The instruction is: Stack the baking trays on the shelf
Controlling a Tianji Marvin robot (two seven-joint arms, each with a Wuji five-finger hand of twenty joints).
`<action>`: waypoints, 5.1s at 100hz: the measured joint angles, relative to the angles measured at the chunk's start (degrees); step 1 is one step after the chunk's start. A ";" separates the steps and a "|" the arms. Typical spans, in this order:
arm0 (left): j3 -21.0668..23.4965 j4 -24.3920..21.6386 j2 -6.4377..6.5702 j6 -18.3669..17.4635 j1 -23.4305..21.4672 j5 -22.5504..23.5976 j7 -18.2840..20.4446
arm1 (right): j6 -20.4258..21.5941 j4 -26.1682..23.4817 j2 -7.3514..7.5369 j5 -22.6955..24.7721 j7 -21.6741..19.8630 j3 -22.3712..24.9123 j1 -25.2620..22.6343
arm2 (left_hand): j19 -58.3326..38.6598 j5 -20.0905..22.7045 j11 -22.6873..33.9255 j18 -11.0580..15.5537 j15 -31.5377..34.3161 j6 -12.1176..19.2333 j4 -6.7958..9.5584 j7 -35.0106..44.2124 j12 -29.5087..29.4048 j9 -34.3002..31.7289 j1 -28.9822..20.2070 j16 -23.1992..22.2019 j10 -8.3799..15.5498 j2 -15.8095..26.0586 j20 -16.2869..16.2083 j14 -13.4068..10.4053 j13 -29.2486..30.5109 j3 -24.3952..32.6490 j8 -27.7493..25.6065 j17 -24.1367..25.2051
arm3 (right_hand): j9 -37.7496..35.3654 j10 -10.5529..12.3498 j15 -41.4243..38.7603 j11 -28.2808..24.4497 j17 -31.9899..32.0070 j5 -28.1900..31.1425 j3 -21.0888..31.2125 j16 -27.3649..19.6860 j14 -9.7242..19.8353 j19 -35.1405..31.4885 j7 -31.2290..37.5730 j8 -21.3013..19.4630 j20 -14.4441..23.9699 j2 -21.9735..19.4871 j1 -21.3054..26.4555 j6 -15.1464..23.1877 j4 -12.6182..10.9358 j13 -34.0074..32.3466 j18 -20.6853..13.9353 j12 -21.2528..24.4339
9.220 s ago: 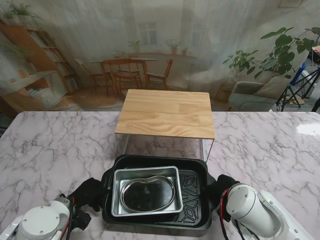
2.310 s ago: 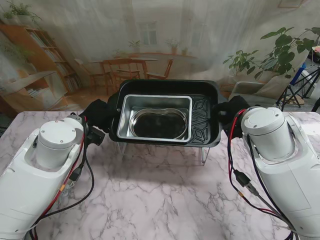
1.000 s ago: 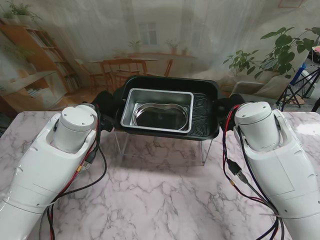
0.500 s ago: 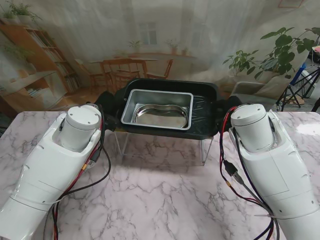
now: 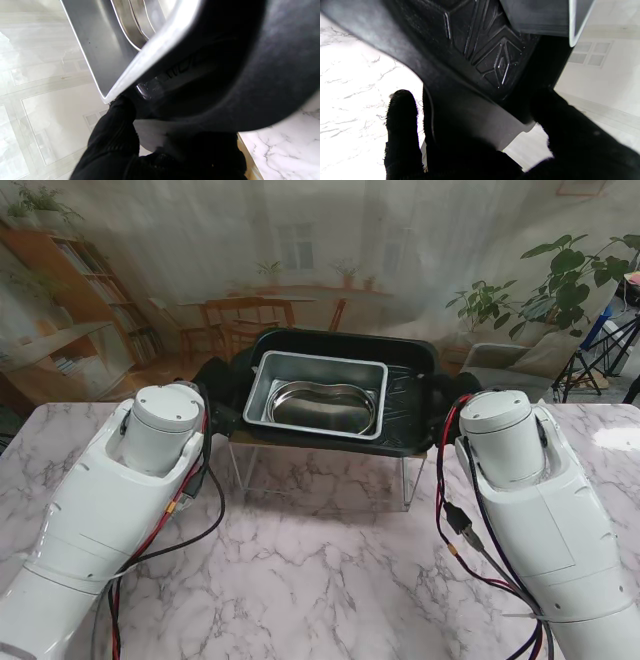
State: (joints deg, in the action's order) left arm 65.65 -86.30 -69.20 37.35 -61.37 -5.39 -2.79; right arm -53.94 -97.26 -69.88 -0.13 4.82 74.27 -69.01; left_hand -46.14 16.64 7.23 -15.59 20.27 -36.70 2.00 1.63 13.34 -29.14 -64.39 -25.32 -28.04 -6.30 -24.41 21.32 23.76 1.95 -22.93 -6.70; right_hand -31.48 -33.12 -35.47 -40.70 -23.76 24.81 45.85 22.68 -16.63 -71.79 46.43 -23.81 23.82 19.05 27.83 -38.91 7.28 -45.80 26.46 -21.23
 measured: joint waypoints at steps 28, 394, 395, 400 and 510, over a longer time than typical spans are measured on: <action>-0.03 0.11 -0.21 0.04 -0.20 0.03 -0.04 | 0.11 -1.00 -0.28 -0.65 -0.06 0.43 -0.43 | 5.12 -3.46 -4.16 0.92 -6.46 0.82 0.85 -3.97 -3.52 6.39 2.11 4.52 0.12 0.01 2.98 0.01 -7.23 0.08 3.05 3.16 | 6.84 6.21 4.57 3.69 4.73 -6.95 -1.98 -2.10 0.43 3.68 -3.84 0.83 -1.06 -0.86 -1.98 4.24 -0.02 6.13 -0.15 1.22; 10.75 -6.14 -0.08 -5.72 -5.41 4.07 4.60 | 12.60 -8.57 2.98 4.64 -10.14 8.21 -8.06 | 37.39 4.75 -6.07 -2.84 -14.28 25.48 -0.31 4.94 -2.42 14.55 12.40 7.10 16.19 -0.28 -1.75 -4.81 -15.39 -1.54 4.95 4.63 | 20.43 27.14 21.56 17.32 21.43 -17.84 -16.51 -7.11 7.73 25.98 -15.72 6.21 3.39 -7.24 -8.28 38.83 -1.85 26.04 -8.04 8.18; 11.03 -6.44 -0.04 -6.04 -5.71 4.05 4.66 | 13.21 -8.74 3.03 4.74 -10.14 8.34 -8.34 | 37.39 5.34 -6.06 -2.86 -13.73 25.36 -0.30 5.10 -2.26 14.55 12.39 6.94 16.18 -0.28 -1.80 -4.81 -15.12 -1.54 4.65 4.66 | 20.43 27.38 22.00 16.88 21.45 -17.79 -16.35 -7.11 8.00 26.23 -15.59 6.55 3.39 -7.24 -8.28 38.83 -1.85 25.99 -8.04 8.05; 12.43 -8.13 0.14 -7.39 -7.34 3.53 4.81 | 16.35 -9.68 3.25 5.43 -10.12 8.88 -9.76 | 37.39 6.74 -6.05 -2.58 -13.73 24.82 -0.31 5.94 -1.69 13.99 12.38 6.71 16.11 -0.25 -2.13 -4.81 -15.10 -1.54 3.63 5.01 | 20.42 27.55 22.83 15.66 21.49 -16.54 -15.18 -7.88 8.15 27.27 -14.12 7.40 3.39 -7.10 -8.27 38.86 -1.85 26.50 -8.04 7.43; 16.47 -18.04 2.29 -48.55 -36.58 7.93 -4.66 | 60.43 -12.78 2.19 7.38 5.92 7.22 -33.19 | 13.03 15.87 2.04 -3.52 -7.79 23.65 -0.30 10.74 7.59 -2.43 10.56 0.28 14.61 4.06 -9.09 -4.09 -2.19 -1.57 -2.71 4.09 | 14.04 30.30 24.41 11.51 18.47 -7.13 -7.38 -9.59 9.38 29.44 -9.39 10.97 3.39 -4.42 -8.64 40.32 -1.85 22.88 -8.46 5.91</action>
State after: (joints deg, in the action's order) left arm 82.12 -104.34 -66.91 -11.20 -97.96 2.54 -7.45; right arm 6.50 -110.04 -67.70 7.25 10.74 81.49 -102.20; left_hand -33.12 32.51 9.27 -19.11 12.49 -13.05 1.70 12.37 20.93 -31.56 -53.84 -25.04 -13.43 -2.24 -33.50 17.23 21.58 0.38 -25.64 -2.61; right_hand -17.44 -2.82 -11.06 -29.19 -5.28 17.68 38.47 13.09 -7.24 -42.36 37.04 -12.84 27.21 14.63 19.19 1.41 5.43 -22.92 18.00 -15.31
